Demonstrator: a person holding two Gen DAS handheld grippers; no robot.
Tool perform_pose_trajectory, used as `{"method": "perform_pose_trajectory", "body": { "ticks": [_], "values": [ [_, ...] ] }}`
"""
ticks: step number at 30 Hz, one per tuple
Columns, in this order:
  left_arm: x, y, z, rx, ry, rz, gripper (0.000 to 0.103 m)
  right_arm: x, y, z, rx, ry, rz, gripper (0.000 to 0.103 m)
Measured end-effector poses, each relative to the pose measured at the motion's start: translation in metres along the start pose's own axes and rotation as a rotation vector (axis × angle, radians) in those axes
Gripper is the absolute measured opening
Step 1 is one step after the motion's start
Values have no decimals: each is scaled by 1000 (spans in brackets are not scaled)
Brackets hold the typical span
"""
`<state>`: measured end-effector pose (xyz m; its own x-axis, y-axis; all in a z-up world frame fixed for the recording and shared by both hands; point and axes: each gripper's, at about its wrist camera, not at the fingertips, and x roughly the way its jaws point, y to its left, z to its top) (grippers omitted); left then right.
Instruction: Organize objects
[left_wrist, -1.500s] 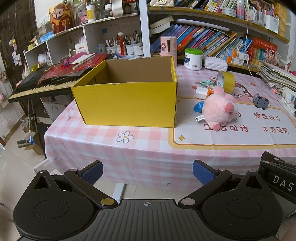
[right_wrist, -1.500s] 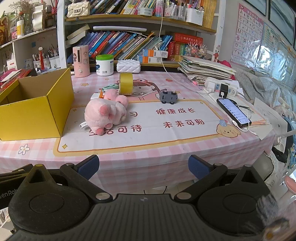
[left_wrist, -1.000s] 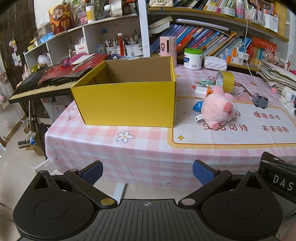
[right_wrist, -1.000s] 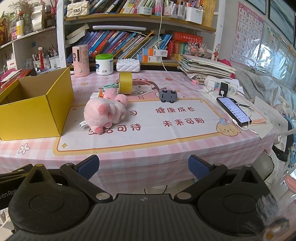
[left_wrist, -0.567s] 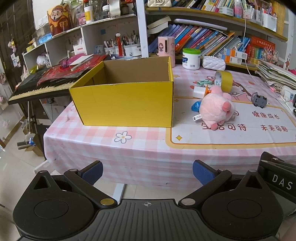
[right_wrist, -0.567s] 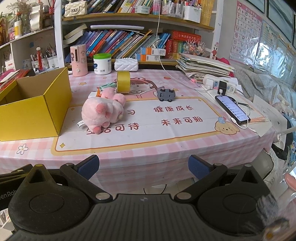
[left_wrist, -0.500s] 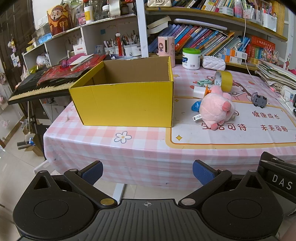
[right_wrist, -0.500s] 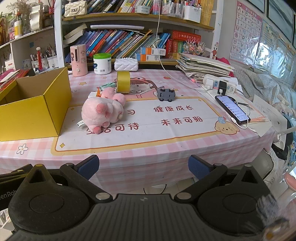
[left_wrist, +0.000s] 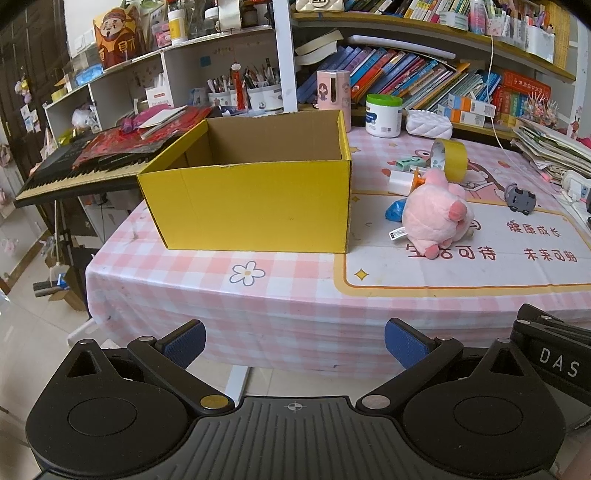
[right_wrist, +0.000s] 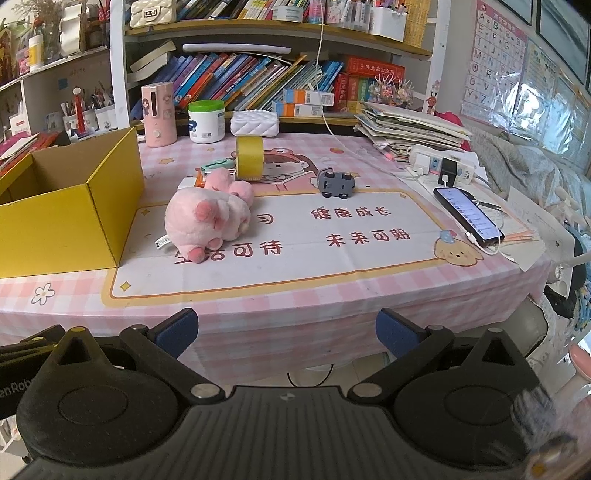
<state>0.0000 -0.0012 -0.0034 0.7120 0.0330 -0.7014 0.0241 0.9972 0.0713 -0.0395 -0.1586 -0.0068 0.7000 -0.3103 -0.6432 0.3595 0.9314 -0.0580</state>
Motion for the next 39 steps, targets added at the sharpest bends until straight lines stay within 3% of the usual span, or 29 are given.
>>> {"method": "perform_pose_trajectory", "body": {
  "ticks": [21,39],
  "values": [
    [15,-4,8,0,15,-11,103,5,2,2,-4,7,-1,103],
    [47,-47,31,-57,61,28,103,62,-24,41,-71,39,55,103]
  ]
}}
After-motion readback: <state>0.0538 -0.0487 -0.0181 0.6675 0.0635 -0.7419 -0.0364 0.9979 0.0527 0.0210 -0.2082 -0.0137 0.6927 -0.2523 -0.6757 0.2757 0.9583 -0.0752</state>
